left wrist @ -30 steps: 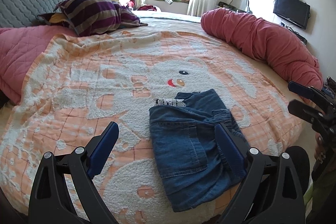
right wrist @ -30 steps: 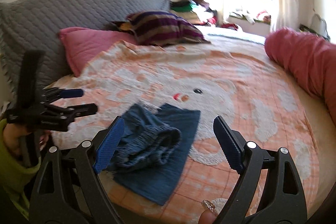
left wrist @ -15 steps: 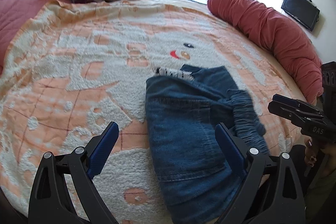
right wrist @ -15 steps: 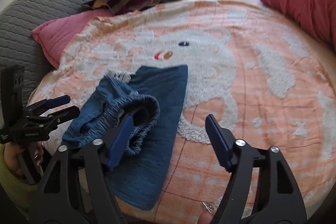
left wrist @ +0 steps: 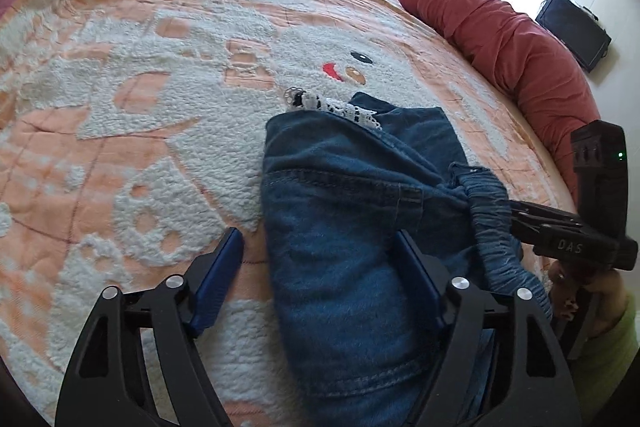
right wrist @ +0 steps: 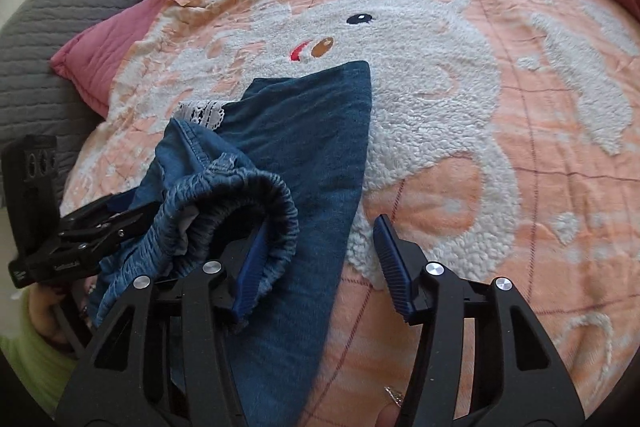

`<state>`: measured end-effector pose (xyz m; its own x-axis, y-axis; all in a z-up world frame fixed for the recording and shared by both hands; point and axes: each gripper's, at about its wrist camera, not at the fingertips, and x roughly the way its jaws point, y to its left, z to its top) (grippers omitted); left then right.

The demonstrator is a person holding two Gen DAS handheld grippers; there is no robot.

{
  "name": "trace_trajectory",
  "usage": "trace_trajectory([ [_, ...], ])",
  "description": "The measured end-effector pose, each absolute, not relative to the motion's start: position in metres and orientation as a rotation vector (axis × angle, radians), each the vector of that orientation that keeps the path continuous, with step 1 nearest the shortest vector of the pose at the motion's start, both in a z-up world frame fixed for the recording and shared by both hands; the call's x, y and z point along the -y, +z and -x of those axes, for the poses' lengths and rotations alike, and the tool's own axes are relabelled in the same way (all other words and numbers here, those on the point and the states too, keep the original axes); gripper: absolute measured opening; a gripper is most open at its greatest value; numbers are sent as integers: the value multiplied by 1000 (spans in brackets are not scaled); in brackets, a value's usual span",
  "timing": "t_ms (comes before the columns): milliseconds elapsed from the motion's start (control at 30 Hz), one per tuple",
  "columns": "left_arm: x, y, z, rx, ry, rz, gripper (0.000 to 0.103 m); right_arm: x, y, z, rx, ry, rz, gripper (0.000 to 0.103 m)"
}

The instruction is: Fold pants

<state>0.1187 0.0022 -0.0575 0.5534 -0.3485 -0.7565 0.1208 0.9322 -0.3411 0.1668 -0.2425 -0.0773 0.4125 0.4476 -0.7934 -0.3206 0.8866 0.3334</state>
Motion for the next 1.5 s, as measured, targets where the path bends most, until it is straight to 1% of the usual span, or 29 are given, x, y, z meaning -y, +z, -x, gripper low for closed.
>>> trace_trajectory([
  [33,-2,-58,-120,-949,-287,271,72,241,-78,-168,-1034,500,-134,47],
  [100,1,-59,-123,-956,-301,284,65,238,-79,-170,-1033,515,-132,46],
  [133,3,-60,-124,-957,-306,286,63,236,-79,-171,-1031,525,-132,45],
  [167,6,-61,-125,-956,-299,279,61,235,-80,-171,-1026,533,-128,41],
  [200,8,-61,-126,-956,-296,277,57,234,-80,-171,-1023,538,-127,39],
  [233,10,-61,-126,-955,-294,273,55,233,-80,-169,-1016,552,-129,30],
  [267,11,-60,-125,-950,-292,267,50,233,-80,-169,-1012,565,-138,23],
  [300,13,-57,-124,-942,-292,257,44,231,-79,-167,-1003,568,-142,22],
  [367,16,-52,-121,-925,-291,239,37,224,-74,-160,-964,558,-96,13],
  [467,16,-45,-120,-916,-287,243,34,213,-61,-150,-897,536,-23,9],
  [567,15,-37,-121,-901,-292,238,31,204,-49,-146,-839,528,29,9],
  [700,15,-24,-128,-874,-298,232,31,194,-35,-155,-795,543,51,8],
  [733,14,-21,-131,-865,-293,228,31,191,-29,-160,-777,549,56,6],
  [867,7,-12,-147,-834,-277,243,31,181,-17,-175,-730,558,77,6],
  [1233,-12,-9,-190,-794,-224,262,31,160,-14,-216,-725,564,71,6],
  [1500,-16,-17,-207,-789,-207,259,31,157,-25,-238,-741,547,49,6],
])
